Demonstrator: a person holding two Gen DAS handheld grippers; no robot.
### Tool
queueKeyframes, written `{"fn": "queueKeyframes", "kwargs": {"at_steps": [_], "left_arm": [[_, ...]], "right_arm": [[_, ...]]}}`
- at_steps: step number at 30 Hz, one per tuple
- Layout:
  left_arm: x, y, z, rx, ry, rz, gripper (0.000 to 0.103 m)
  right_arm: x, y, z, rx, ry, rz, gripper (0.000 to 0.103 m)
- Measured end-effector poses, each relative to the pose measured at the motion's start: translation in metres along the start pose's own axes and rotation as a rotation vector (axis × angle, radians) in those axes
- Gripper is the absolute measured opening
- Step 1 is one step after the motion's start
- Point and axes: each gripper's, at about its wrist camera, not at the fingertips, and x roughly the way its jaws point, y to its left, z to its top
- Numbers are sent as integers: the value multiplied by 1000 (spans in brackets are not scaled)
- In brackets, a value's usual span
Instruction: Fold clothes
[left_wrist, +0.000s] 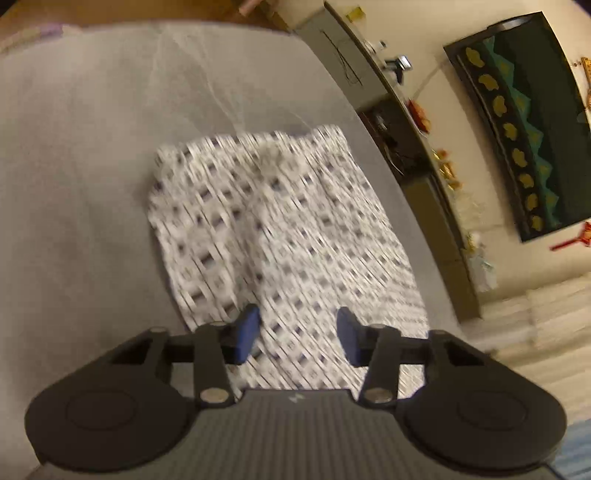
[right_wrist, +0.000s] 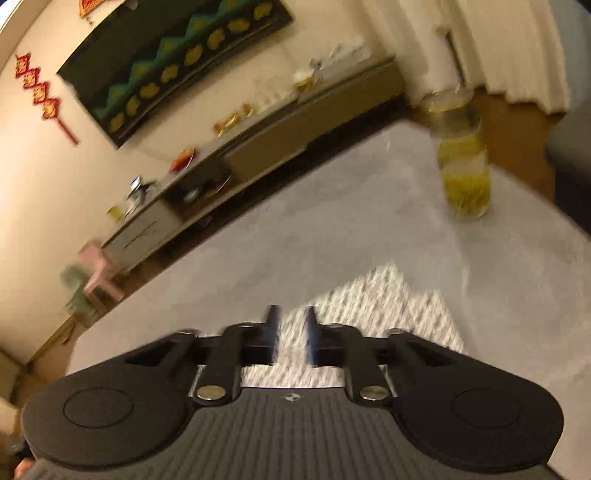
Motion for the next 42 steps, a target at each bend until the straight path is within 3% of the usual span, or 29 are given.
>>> {"fn": "queueKeyframes", "kwargs": {"at_steps": [1,2,6,9,11,12,13,15,16,19,24,29,34,35,37,39,42], "left_arm": [[1,-3,-2,8,10,-4,57],[2,-6,-4,17,13,-4,62],[8,-11,-10,6,31,-20,66],[10,-12,-13,-3,47,-32,67],[11,-11,-12,-4,46,-33,68],[11,-10,-11,-8,45,-34,68],[10,-9,-11,-12,43,-36,68],[11,-9,-11,-17,41,-41,69],[11,-9,-11,-18,42,-44,71],[12,-11,-12,-13,45,-51,79],[7,-11,-19,-13,47,-48,85],[10,-15,-21,-18,34,-46,88],[11,-17,-11,-22,-13,-25,88],[9,-15,-9,-28,-29,-23,88],[5,-11,-5,-41,-50,-25,88],[4,-11,-2,-39,-59,-26,88],[7,-15,2,-15,-45,-50,88]], "right_arm": [[1,-2,-13,-24,53,-13,77],[2,-1,-27,-95,97,-52,78],[18,16,-82,-599,198,-370,77],[42,20,-95,-792,276,-460,70],[56,23,-90,-837,267,-486,47],[63,25,-85,-855,243,-508,25],[66,28,-79,-866,204,-526,9],[57,39,-61,-831,51,-535,3],[49,45,-53,-802,-17,-515,3],[34,59,-41,-755,-112,-459,3],[43,62,-45,-791,-66,-449,4],[50,85,-90,-981,17,-351,7],[83,179,-151,-1219,-3,-164,9],[90,199,-163,-1266,-9,-123,13],[104,243,-189,-1354,-26,-33,39],[118,296,-220,-1426,-58,81,47],[147,374,-266,-1526,-93,217,49]]}}
